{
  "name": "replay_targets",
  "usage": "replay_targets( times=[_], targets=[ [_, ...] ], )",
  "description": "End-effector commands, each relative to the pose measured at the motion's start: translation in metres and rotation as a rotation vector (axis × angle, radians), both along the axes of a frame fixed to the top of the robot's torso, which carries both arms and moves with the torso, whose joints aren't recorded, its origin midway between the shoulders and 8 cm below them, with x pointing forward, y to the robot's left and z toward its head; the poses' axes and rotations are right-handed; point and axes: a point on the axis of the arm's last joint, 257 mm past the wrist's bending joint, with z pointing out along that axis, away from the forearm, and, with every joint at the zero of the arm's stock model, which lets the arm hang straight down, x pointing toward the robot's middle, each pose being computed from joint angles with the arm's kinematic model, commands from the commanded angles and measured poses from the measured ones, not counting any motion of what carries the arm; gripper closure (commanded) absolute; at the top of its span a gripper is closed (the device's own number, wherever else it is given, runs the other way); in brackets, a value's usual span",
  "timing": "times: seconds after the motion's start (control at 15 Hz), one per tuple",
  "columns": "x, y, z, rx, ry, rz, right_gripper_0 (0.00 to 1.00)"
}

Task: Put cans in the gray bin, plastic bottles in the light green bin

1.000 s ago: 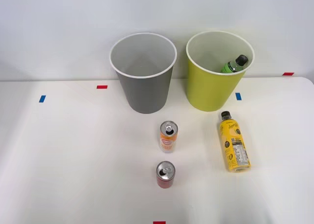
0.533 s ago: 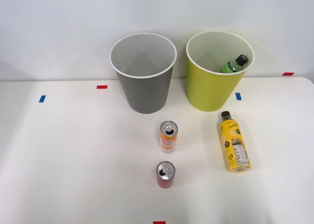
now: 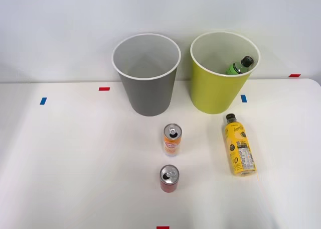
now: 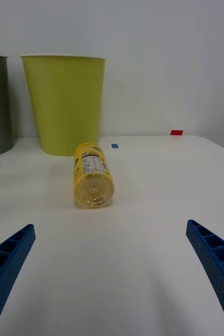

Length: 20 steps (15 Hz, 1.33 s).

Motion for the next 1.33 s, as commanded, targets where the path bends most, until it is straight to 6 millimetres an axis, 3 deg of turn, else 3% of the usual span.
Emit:
replay_targets(
  times=[0.07,1.33],
  targets=[
    [0.0,0.0,0.0,0.0,0.0,0.0,0.0],
    [0.0,0.0,0.0,0.0,0.0,0.0,0.0]
  ],
)
